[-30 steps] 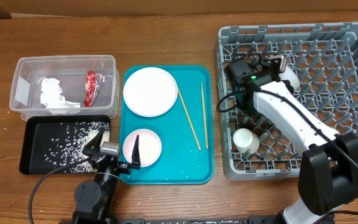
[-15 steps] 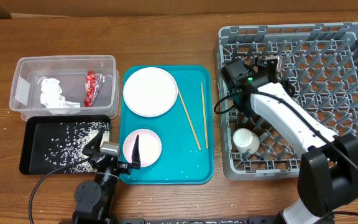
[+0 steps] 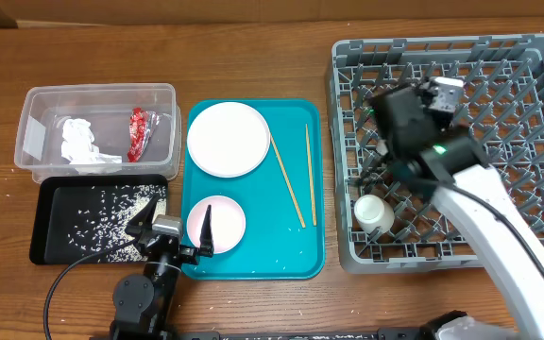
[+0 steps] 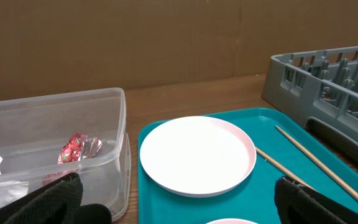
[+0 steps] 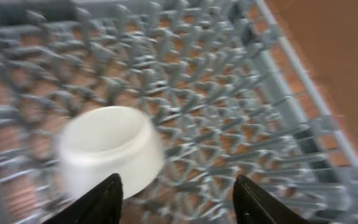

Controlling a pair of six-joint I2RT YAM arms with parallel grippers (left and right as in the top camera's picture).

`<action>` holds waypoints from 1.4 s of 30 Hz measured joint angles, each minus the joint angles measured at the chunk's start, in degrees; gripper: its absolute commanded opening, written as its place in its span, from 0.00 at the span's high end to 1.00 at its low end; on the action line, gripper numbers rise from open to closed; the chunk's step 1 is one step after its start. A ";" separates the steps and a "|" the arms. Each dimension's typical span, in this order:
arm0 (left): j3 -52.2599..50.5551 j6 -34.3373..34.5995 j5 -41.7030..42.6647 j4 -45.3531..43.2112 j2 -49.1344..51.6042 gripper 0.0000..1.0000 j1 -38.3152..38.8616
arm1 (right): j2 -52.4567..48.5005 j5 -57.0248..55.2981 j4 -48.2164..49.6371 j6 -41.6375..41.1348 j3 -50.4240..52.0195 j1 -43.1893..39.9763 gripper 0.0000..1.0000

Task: Sort waste into correct bins and load items into the dishwasher
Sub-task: 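Carry the grey bowl into the dish rack and release it, then grasp the pink-rimmed bowl on the teal tray with the right gripper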

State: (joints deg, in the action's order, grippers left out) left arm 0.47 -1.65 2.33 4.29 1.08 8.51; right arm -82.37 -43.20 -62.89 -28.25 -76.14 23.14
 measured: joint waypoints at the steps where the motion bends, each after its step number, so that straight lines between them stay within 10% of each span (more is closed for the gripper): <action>1: 0.00 0.00 0.00 0.00 0.00 0.00 0.00 | 3.02 4.46 1.66 -0.09 0.00 0.00 0.00; 10: 0.00 0.00 0.00 0.00 0.00 0.00 0.00 | 4.90 49.27 4.39 0.98 -0.02 3.98 0.09; 16: 0.00 0.00 0.00 0.00 0.00 0.00 0.00 | -6.27 57.92 8.52 -1.75 -0.02 17.31 0.23; 24: 0.00 0.00 0.00 0.00 0.00 0.00 0.00 | -22.67 58.14 18.71 -8.04 0.00 27.43 0.40; 29: 0.00 0.00 0.00 0.00 0.00 0.00 0.00 | -30.05 57.86 20.22 -10.01 0.04 28.11 0.95; 42: 0.00 0.00 0.00 0.02 0.00 0.00 0.00 | -13.49 35.54 8.61 -10.49 0.07 17.33 0.96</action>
State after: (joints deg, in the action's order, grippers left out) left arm 0.47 -1.65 2.33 4.32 1.08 8.51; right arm -95.85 -7.66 -54.28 -38.74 -76.07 40.47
